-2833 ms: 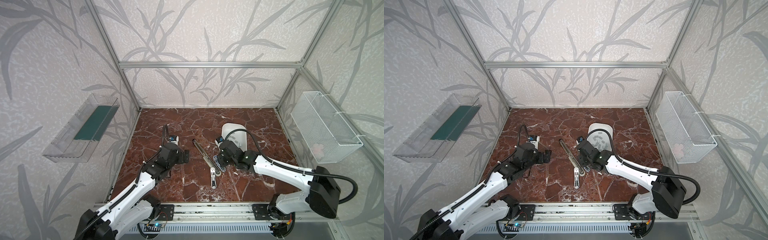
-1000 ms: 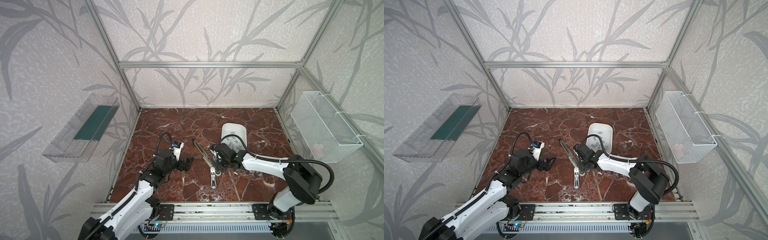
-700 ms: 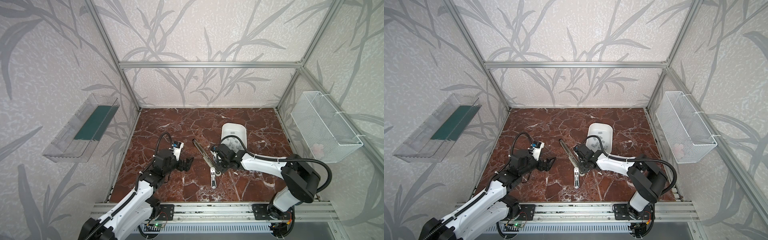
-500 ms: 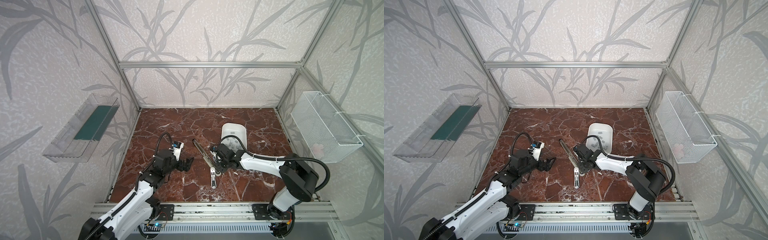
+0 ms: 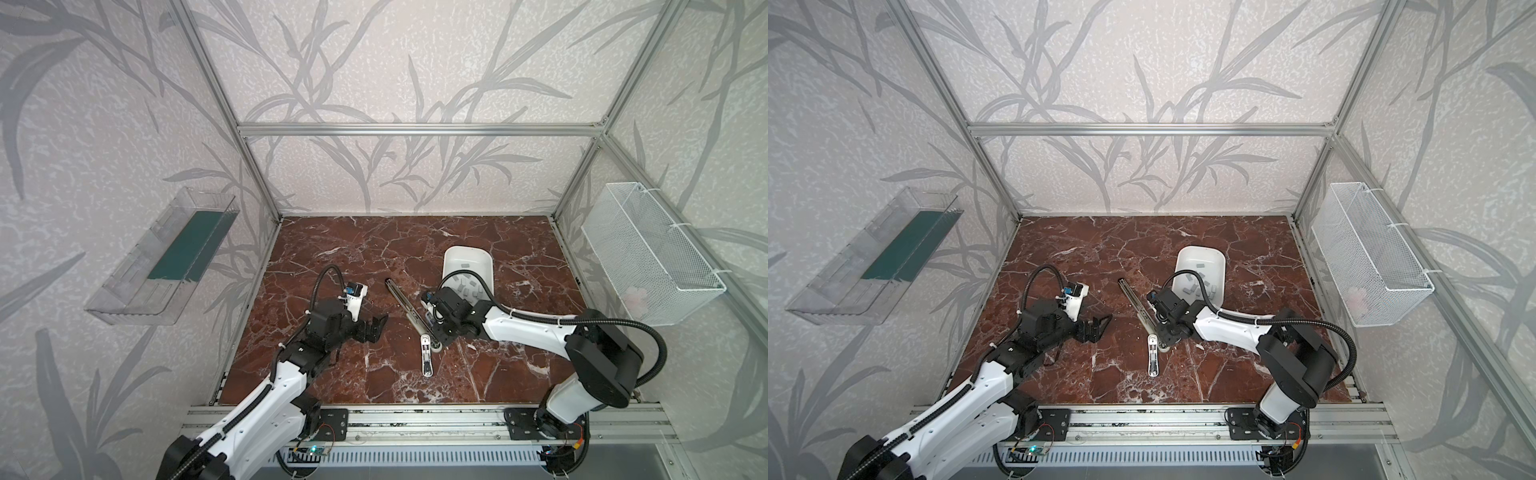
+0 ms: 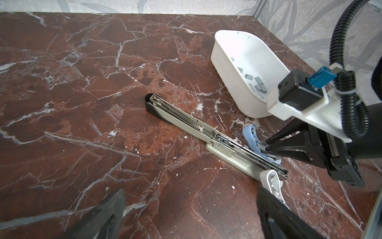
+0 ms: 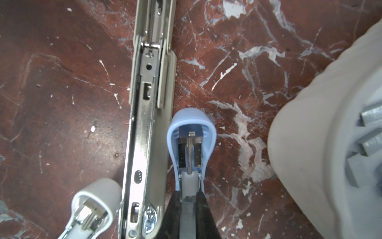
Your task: Load the staples into the stapler
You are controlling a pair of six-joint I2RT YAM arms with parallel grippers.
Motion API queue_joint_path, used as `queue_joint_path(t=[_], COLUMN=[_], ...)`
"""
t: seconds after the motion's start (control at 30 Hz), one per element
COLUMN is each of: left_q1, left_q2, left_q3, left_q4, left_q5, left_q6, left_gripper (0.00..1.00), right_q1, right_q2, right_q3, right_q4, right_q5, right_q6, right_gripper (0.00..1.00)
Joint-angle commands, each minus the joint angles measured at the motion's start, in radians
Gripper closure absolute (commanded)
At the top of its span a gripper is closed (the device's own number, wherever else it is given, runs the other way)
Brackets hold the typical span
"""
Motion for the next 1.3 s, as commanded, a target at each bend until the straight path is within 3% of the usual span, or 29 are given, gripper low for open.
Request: queue_joint_path(t=[0.0,1.27], left_q1=[0.004,0.004], left_q2=[-0.004,0.002], left_q3=[-0.013,-0.015], left_q4=[0.02,0.024], left_q5=[0.001,0.005], left_q6=[0.013,0.013], left_gripper=[0.01,0.01], right_q1=[-0.006,-0.008], right_q2=[-0.005,0.048], right_q3=[0.004,0.025], right_q4=[-0.018,-0.038], right_q5=[0.011,-0.028], right_q6=[-0.013,0.012], right_gripper=[1.0,1.0])
